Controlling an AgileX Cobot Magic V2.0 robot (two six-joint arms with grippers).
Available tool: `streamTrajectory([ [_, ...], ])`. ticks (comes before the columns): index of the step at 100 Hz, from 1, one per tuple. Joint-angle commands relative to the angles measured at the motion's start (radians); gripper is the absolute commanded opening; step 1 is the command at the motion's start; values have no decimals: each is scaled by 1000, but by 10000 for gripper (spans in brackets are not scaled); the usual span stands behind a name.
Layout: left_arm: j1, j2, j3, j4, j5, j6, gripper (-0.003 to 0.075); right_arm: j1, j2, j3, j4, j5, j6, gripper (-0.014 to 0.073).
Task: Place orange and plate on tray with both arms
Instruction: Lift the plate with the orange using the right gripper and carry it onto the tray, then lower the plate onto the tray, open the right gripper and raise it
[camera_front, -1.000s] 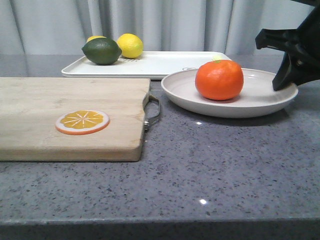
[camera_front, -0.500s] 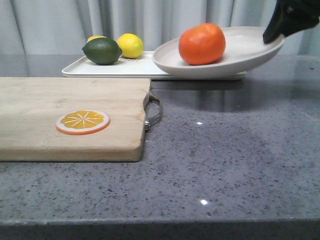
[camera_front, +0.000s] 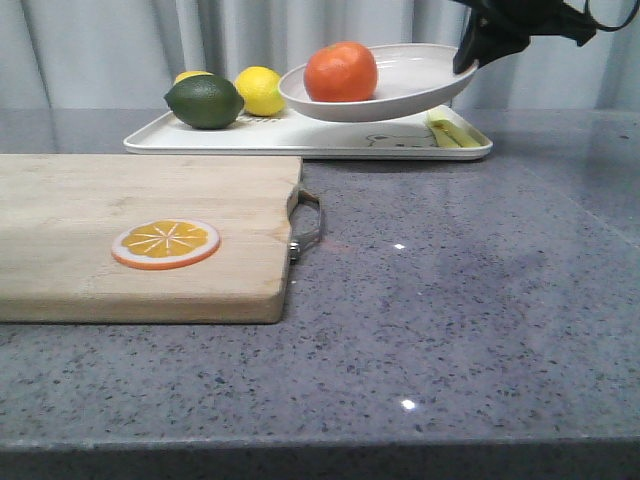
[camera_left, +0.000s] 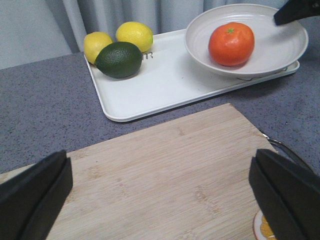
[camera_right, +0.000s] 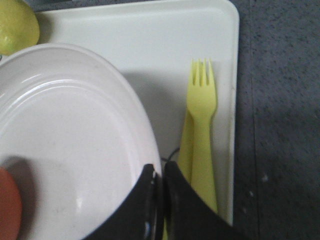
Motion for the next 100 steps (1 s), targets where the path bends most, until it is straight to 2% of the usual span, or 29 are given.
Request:
streamTrajectory([
  [1, 3, -4, -25, -8, -78, -3, 691, 0, 7, -123, 53, -37, -3, -67],
  [23, 3, -4, -25, -8, -78, -3, 691, 0, 191, -346, 148, 52, -3, -67],
  [42, 3, -4, -25, -8, -78, -3, 691, -11, 274, -465, 182, 134, -3, -67],
  [100, 3, -4, -25, -8, -78, -3, 691, -41, 303, -491, 181, 192, -45, -67],
])
